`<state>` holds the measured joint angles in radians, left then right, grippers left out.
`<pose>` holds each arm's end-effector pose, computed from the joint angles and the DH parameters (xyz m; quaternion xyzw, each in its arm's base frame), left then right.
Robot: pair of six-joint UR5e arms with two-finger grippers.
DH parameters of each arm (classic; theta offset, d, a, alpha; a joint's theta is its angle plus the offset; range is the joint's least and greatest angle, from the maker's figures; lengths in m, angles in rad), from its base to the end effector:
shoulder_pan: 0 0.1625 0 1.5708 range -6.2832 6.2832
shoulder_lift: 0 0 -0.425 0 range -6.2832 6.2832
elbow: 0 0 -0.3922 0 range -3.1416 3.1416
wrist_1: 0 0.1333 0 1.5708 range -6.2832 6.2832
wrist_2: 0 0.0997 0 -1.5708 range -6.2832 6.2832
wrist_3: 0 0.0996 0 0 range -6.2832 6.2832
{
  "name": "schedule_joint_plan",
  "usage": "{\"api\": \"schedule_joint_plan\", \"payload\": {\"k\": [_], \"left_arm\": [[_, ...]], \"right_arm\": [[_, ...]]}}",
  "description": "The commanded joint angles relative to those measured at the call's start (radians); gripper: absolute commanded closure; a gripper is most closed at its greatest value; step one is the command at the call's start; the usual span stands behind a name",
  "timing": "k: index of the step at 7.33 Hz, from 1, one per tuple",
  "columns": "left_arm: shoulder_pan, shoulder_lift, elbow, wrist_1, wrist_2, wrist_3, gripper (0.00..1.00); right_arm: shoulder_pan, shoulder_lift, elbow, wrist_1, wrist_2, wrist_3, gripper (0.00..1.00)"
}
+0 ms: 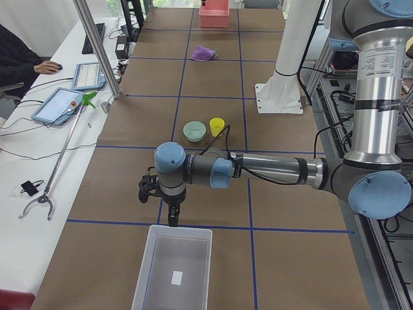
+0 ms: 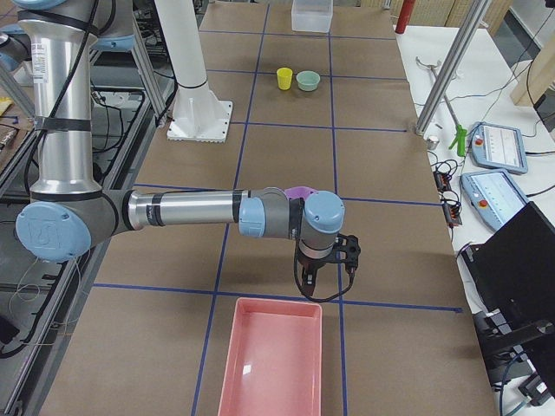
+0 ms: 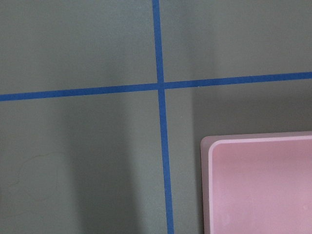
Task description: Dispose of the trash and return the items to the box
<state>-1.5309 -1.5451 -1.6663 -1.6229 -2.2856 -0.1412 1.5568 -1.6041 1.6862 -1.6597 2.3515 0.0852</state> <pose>-0.0485 -0.4908 0.6225 0.0253 0.3529 -0.0261 0.9349 0.0565 -0.4768 0.6265 -0.0220 -0.3799 0.0342 0.9241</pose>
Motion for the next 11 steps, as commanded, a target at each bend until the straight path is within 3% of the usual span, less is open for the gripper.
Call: {"api": "schedule_joint_plan", "payload": {"k": [1,11], "left_arm": [[0.000,0.000,-0.003,0.001,-0.002,0.000,0.02],[0.000,0.000,-0.003,0.000,0.000,0.000,0.02]], "right_arm": [[0.000,-0.005,0.003,0.000,0.000,0.001,0.00],[0.000,-0.005,0.032,-0.002,0.009,0.013,0.00]]}}
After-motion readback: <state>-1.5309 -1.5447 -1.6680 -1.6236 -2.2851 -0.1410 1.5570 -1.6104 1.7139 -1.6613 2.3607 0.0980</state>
